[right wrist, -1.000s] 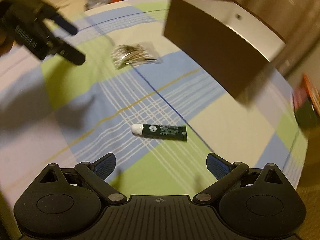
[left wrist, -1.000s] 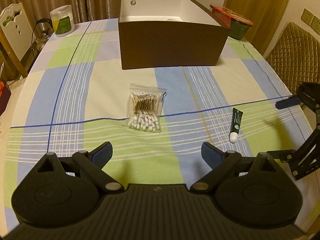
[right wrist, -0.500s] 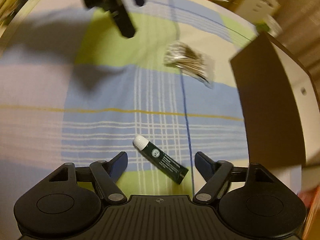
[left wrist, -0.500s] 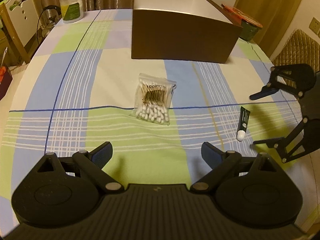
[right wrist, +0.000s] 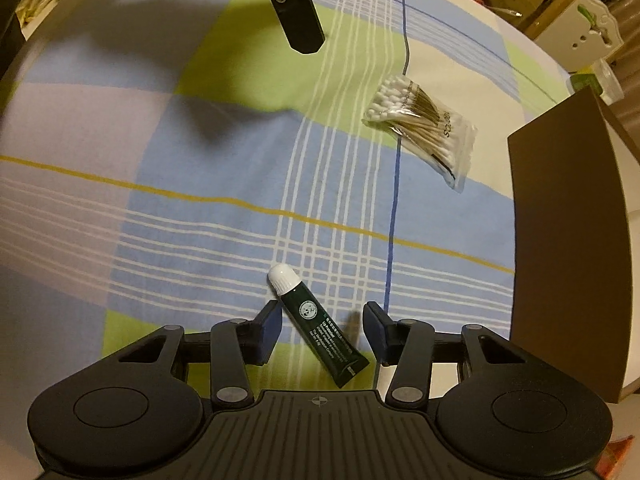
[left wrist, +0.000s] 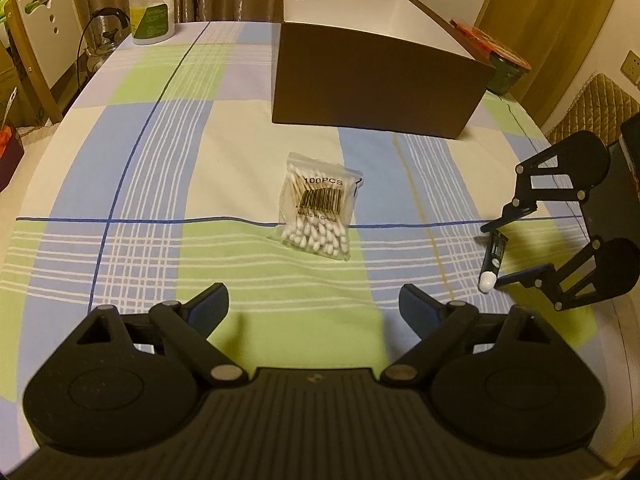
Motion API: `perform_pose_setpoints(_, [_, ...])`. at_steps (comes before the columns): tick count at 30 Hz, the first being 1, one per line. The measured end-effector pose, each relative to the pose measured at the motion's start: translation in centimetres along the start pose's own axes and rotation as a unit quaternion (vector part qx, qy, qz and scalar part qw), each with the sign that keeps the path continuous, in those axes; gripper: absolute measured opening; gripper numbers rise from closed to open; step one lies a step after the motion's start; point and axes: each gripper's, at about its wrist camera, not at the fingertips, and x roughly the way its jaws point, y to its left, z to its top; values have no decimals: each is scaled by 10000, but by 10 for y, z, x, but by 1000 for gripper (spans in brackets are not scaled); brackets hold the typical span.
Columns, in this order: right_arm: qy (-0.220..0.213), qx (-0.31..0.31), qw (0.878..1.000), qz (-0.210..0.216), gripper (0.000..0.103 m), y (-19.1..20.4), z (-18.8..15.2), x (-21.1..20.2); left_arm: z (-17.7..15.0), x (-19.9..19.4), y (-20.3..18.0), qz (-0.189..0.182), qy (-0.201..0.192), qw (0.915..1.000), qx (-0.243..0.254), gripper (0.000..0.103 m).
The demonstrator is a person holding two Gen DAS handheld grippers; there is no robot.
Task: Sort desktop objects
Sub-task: 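Grasp the dark green tube with the right gripper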
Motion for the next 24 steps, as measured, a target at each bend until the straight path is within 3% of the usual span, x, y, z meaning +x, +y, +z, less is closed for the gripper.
perform_pose_setpoints(5, [112,761,9963,393,33,-16,1,2,-1,1,2,10,4,10000,-31,90])
perform_pose_setpoints(6, [123,957,9945,418,25,-19,0,2,-1,1,3,18,-1,10000,-41,90])
perform_pose_setpoints(9, [156,1704,9840,499,23,-26,-3,2,-1,1,5,33,2,10000,-58,90])
perform_pose_setpoints(15, [113,3478,9345,748,18,-39,-14,-1,0,1,5,8,-17,10000,-25,90])
perform_pose_setpoints(18, [19,3660,9286,616,19,-33,-15,-5,1,1,3,-11,-24,10000,2,90])
perform_pose_setpoints(24, [-111,3163,9481,305,19,-15,-9,-11,3,2,2,-34,-17,10000,68,90])
